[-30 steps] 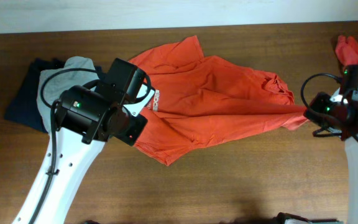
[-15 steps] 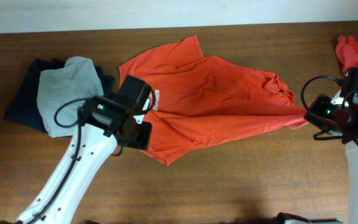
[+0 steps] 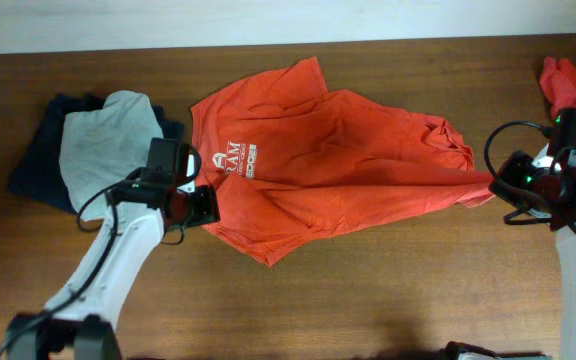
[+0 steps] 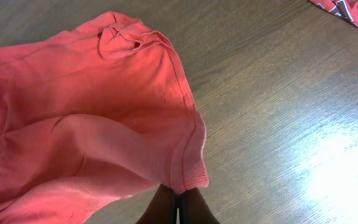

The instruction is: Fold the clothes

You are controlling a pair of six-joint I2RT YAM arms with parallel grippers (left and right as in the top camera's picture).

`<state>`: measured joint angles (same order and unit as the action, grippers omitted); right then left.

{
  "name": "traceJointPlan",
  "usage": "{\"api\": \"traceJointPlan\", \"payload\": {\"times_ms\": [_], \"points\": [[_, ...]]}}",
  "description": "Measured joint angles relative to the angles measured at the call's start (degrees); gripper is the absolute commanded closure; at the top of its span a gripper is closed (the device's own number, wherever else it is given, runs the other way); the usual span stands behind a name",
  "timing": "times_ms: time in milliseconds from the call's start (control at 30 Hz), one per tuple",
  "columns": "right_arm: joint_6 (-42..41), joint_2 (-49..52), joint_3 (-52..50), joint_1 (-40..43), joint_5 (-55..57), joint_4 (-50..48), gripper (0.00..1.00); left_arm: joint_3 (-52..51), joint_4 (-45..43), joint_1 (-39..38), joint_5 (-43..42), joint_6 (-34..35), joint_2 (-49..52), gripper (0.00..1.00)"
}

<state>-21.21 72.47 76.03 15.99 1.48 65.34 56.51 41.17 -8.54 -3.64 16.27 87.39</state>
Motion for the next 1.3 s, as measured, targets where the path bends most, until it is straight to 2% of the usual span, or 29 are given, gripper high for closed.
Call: {"api": "traceJointPlan", "payload": {"times_ms": [67, 300, 400, 533, 633, 800, 1000, 1300], "points": [[-0.02, 0.00, 0.00, 0.00, 0.00, -0.04, 0.96, 0.00, -2.05, 0.00, -0.31, -0.35, 2.99, 0.40], [-0.02, 0.00, 0.00, 0.00, 0.00, -0.31, 0.96, -0.17, -6.27, 0.00, -0.68, -1.11, 11.96, 0.42], [0.02, 0.00, 0.00, 0.00, 0.00, -0.37, 0.96, -0.17, -7.21, 0.00, -0.63, -1.97, 12.59, 0.57], [-0.02, 0.00, 0.00, 0.00, 0.00, -0.39, 0.96, -0.17, -6.93, 0.07, -0.70, -2.67, 12.59, 0.87], [0.00, 0.00, 0.00, 0.00, 0.02, -0.39, 0.96, -0.17, -5.44, 0.07, -0.94, -2.58, 12.59, 0.99], [0.00, 0.02, 0.00, 0.00, 0.00, -0.39, 0.96, 0.31, 0.00, 0.07, -2.16, -2.99, 12.59, 0.99], [0.00, 0.02, 0.00, 0.00, 0.02, -0.42, 0.96, 6.49, 14.27, 0.07, -3.32, -2.99, 9.14, 1.00], [0.15, 0.00, 0.00, 0.00, 0.24, 3.21, 0.96, 12.68, 23.56, 1.64, -3.52, -2.95, -19.34, 0.99]]}}
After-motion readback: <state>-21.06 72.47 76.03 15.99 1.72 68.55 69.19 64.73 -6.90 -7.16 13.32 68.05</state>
